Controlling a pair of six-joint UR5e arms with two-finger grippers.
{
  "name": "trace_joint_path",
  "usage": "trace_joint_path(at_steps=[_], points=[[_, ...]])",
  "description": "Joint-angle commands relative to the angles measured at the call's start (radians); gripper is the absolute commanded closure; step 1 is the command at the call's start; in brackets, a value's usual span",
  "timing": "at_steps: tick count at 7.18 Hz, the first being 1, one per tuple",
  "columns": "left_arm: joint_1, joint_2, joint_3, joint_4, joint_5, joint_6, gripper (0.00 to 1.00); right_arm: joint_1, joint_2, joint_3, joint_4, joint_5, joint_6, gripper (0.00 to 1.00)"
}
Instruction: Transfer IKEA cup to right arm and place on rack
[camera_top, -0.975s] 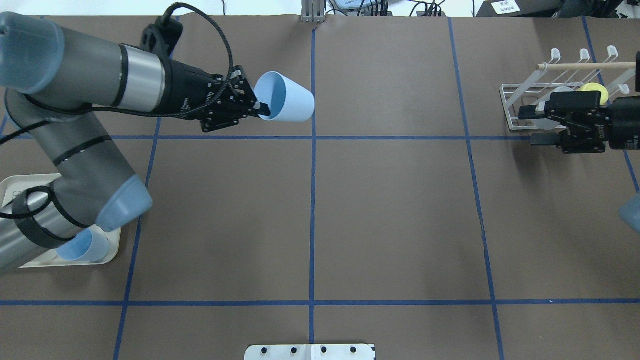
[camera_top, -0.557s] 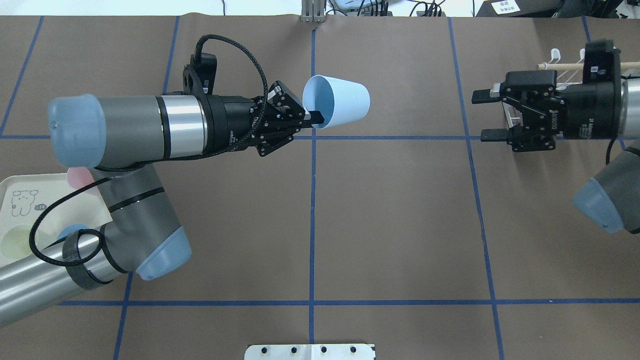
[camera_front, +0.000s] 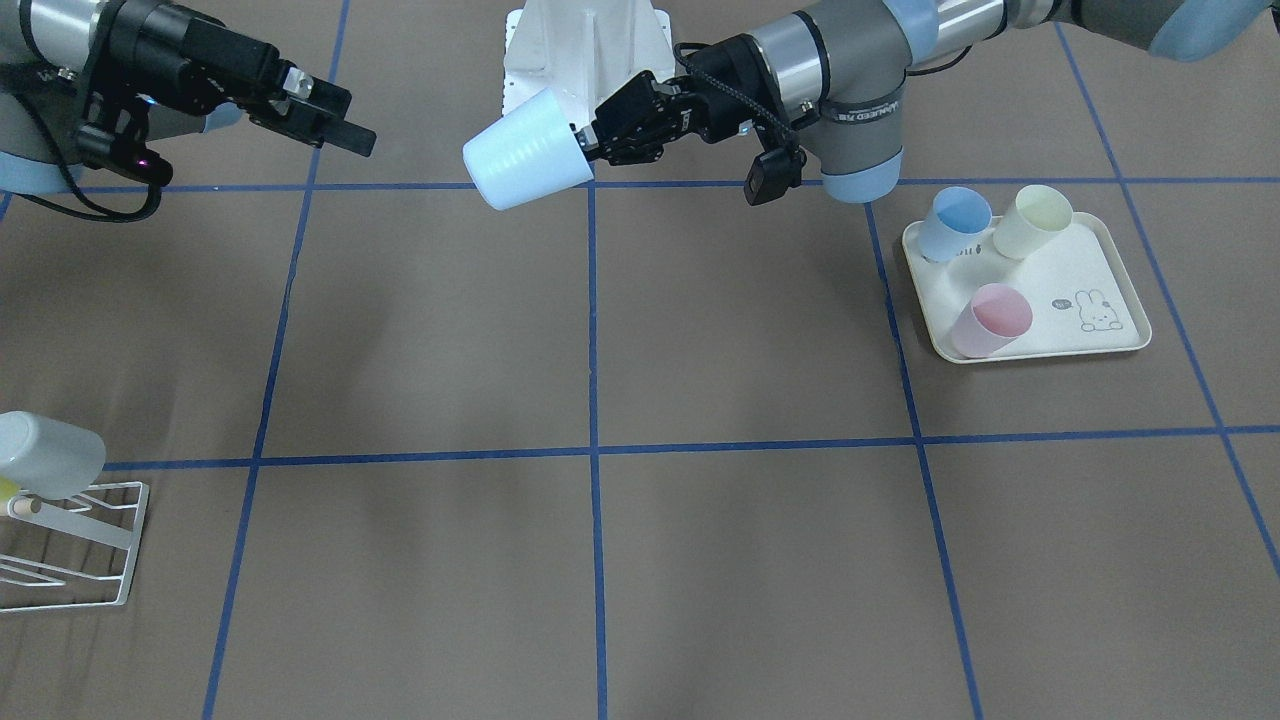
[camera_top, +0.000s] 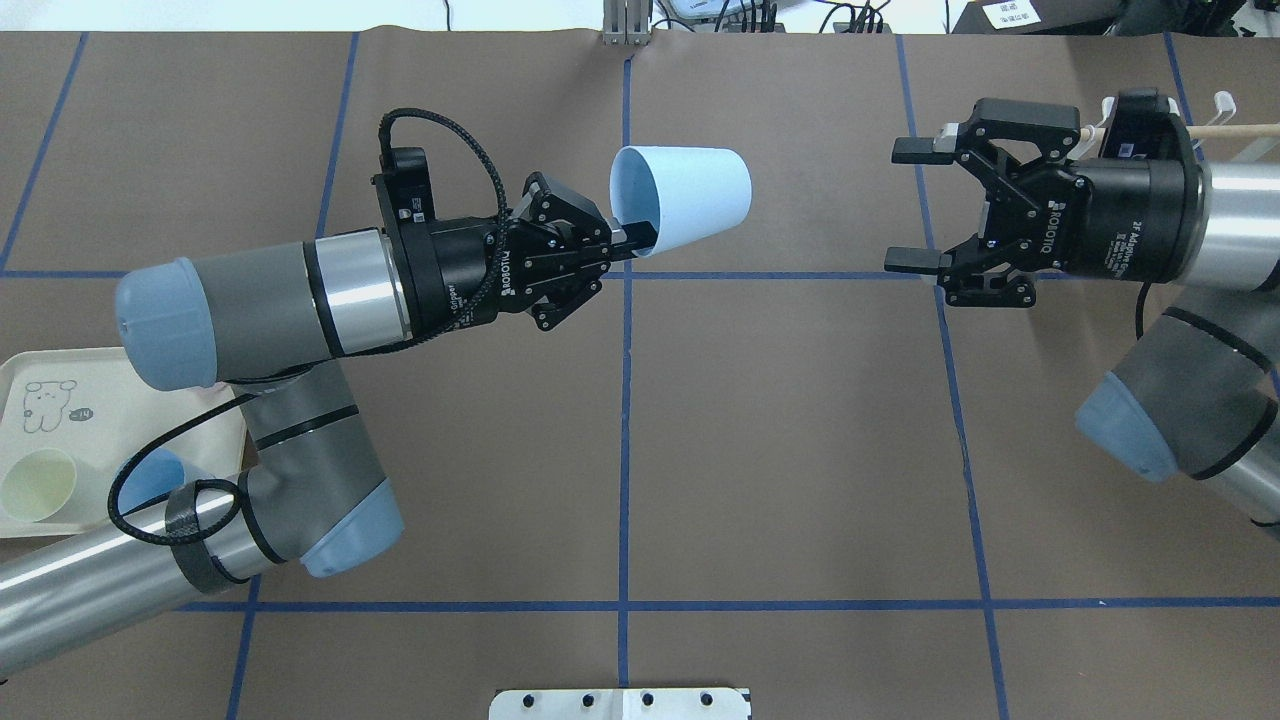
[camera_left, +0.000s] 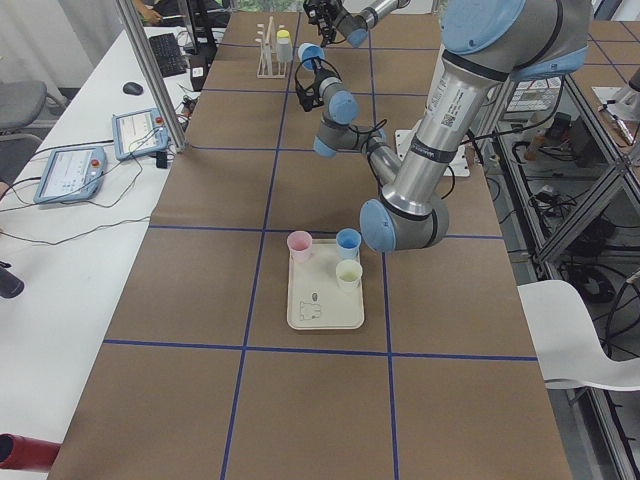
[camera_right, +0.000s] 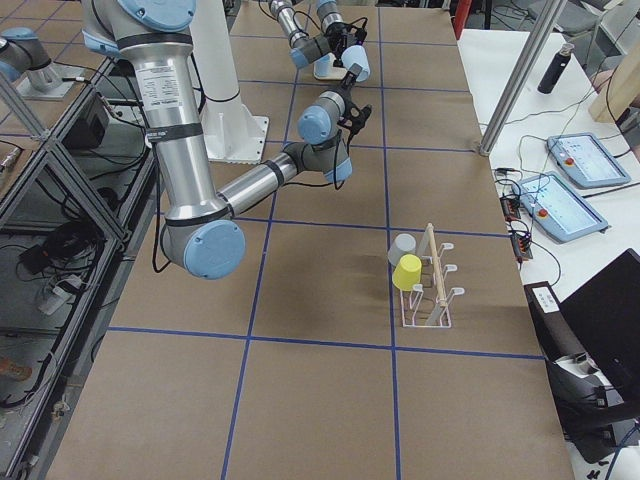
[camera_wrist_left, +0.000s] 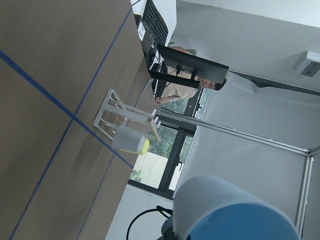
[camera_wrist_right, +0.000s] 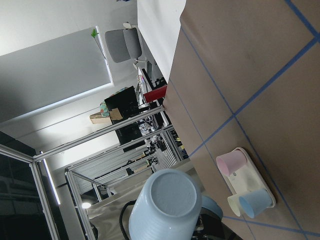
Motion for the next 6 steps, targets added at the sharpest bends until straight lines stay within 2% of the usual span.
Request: trace_joint_path(at_steps=[1,6], points=[[0.025,0.002,0.0,-0.046,0.001,-0.017,1.0,-0.061,0.036,-0.005,0.004,-0.055,0.003,0.01],[0.065,-0.001,-0.008,-0.078,0.001,-0.051,1.0,-0.102,0.067,-0.012,0.004,-0.106,-0.003,0.01]])
